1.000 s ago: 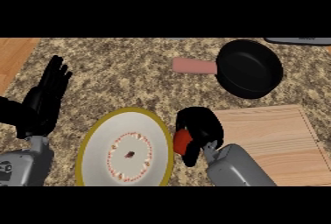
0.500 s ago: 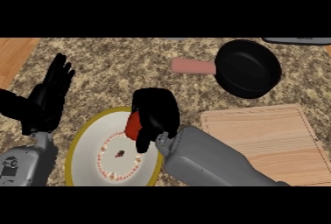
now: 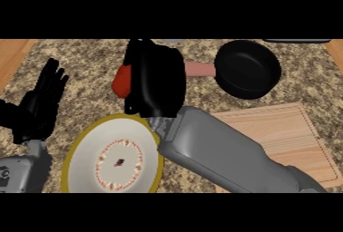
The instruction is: Pick the bell pepper from the cutting board and place it in the pot
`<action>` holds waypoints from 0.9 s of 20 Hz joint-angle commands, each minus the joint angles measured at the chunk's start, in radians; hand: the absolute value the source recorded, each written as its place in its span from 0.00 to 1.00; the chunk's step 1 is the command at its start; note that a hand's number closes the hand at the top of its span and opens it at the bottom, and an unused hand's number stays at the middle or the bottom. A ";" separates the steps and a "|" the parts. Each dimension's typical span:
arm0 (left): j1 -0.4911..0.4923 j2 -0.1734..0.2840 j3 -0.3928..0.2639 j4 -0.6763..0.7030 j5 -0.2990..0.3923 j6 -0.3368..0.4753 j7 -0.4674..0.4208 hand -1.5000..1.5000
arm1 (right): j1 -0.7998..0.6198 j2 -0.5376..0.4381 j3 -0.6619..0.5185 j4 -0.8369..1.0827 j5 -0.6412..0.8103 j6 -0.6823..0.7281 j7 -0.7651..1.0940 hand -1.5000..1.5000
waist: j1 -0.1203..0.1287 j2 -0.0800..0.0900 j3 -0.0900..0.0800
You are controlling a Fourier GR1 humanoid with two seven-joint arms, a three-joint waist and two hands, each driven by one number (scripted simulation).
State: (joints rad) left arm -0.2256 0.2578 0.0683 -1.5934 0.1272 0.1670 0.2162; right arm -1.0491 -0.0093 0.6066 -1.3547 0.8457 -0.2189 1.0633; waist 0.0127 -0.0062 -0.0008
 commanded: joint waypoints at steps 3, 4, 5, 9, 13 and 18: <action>0.000 0.014 0.037 0.001 0.015 -0.006 -0.004 0.50 | -0.031 0.009 -0.087 0.006 0.180 -0.049 0.134 1.00 | -0.013 0.003 0.000; 0.023 -0.015 0.003 0.003 -0.008 0.002 -0.019 0.50 | -0.073 -0.007 -0.151 0.006 0.161 -0.011 0.123 1.00 | -0.013 0.003 0.000; 0.037 -0.009 0.008 -0.056 -0.007 0.023 0.032 0.50 | -0.008 -0.042 -0.147 -0.124 0.161 0.029 0.157 1.00 | -0.024 -0.004 0.002; 0.048 0.025 0.045 -0.056 0.034 -0.036 0.019 0.50 | 0.051 -0.086 -0.273 -0.073 0.109 -0.020 0.004 1.00 | -0.010 0.005 0.001; 0.040 -0.002 0.013 -0.077 -0.021 0.005 0.034 0.50 | 0.099 -0.093 -0.323 -0.067 0.134 -0.035 -0.055 1.00 | -0.010 0.006 0.001; 0.073 -0.025 0.002 -0.082 -0.026 -0.007 -0.001 0.50 | 0.150 -0.136 -0.433 0.058 0.060 -0.108 -0.217 1.00 | -0.002 0.008 0.001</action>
State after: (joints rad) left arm -0.2010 0.2507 0.0831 -1.6453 0.1154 0.1620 0.2415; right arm -0.9434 -0.1228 0.2292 -1.3725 0.9163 -0.2687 0.9327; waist 0.0034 0.0004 0.0001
